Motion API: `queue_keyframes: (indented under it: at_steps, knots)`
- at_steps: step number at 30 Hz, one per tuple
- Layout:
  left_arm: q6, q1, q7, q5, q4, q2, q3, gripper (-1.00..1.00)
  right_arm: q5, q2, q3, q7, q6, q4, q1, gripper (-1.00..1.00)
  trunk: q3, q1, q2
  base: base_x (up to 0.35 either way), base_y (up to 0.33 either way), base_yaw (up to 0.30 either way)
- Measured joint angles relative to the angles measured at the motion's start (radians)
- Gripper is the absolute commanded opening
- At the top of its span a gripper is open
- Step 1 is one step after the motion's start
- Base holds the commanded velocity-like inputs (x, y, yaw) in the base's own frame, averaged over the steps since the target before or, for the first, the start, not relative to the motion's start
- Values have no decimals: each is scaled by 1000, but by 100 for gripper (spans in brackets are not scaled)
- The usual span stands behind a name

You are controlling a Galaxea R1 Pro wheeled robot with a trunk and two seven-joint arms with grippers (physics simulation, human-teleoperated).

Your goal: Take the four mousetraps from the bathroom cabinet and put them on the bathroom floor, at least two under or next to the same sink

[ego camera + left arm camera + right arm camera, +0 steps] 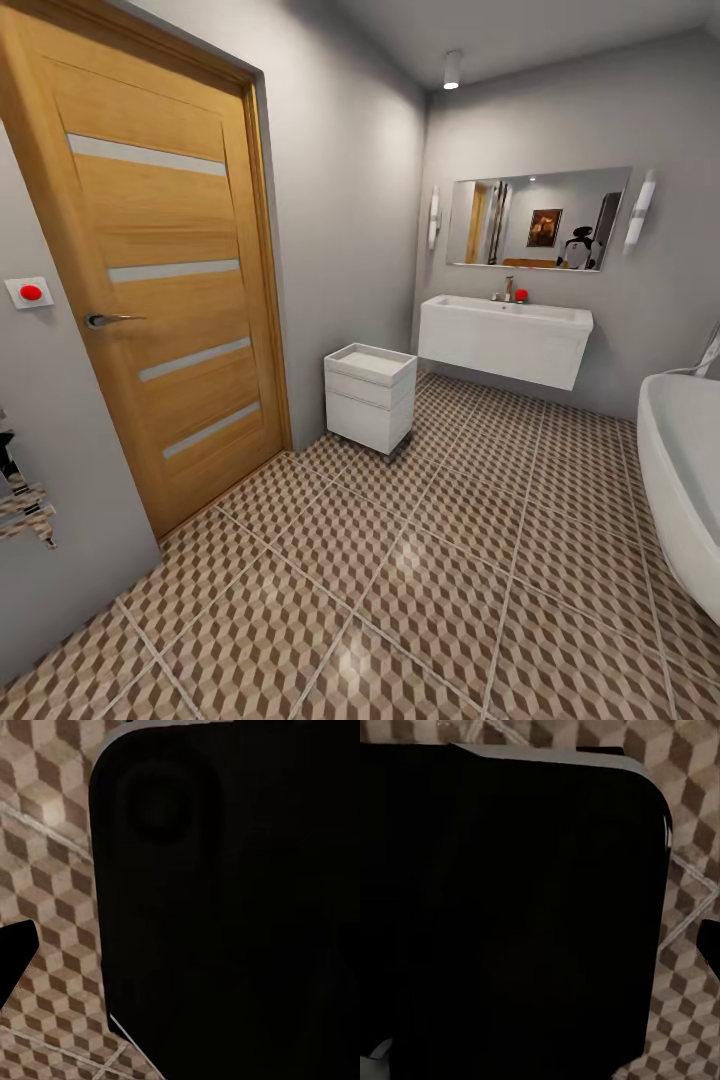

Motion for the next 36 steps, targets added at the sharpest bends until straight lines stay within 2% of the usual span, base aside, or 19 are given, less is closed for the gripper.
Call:
queue_keyframes:
  at_steps: [9, 14, 23, 28, 30, 31, 32, 33, 34, 35, 36]
  knots:
    - [11, -1, 8, 0, -51, 19, 2, 100, 2, -2, -1, -4, -11, -51, -1, 100, 0, 0, 0, 0, 0, 0]
    - [36, -15, 20, -1, -79, 40, 4, 100, 5, -16, -2, -29, 6, -79, -12, 100, 0, 0, 0, 0, 0, 0]
    - [84, -67, 70, -2, -129, 44, 4, 100, 4, -48, -2, -81, 51, -128, -64, 100, 0, 0, 0, 0, 0, 0]
    - [112, -96, 91, 0, -157, 45, 2, 100, 2, -49, 5, -108, 77, -156, -93, 100, 0, 0, 0, 0, 0, 0]
    - [123, -107, 90, 0, -168, 46, 0, 100, 2, -48, 13, -97, 88, -167, -104, 100, 0, 0, 0, 0, 0, 0]
    - [383, -102, 90, 0, -362, 47, 1, 100, 1, -48, 16, -28, 166, -306, -114, 100, 0, 0, 0, 0, 0, 0]
    - [363, -153, 91, 0, -596, 47, 1, 100, 1, -47, 18, -6, 149, -491, -192, 100, 0, 0, 0, 0, 0, 0]
    - [326, -253, 90, 0, -845, 47, 2, 100, 2, -47, 20, 16, 131, -699, -337, 100, 1, 0, 0, 0, 0, 0]
    - [289, -320, 90, -1, -980, 47, 2, 100, 2, -46, 21, 38, 117, -881, -444, 100, 1, 0, 0, 0, 0, 0]
    - [225, -346, 91, -1, -962, 46, 3, 100, 2, -46, 22, 77, 96, -873, -522, 100, 1, 0, 0, 0, 0, 0]
    - [198, -301, 91, -1, -879, 47, 3, 100, 2, -47, 22, 94, 87, -867, -498, 100, 1, 0, 0, 0, 0, 0]
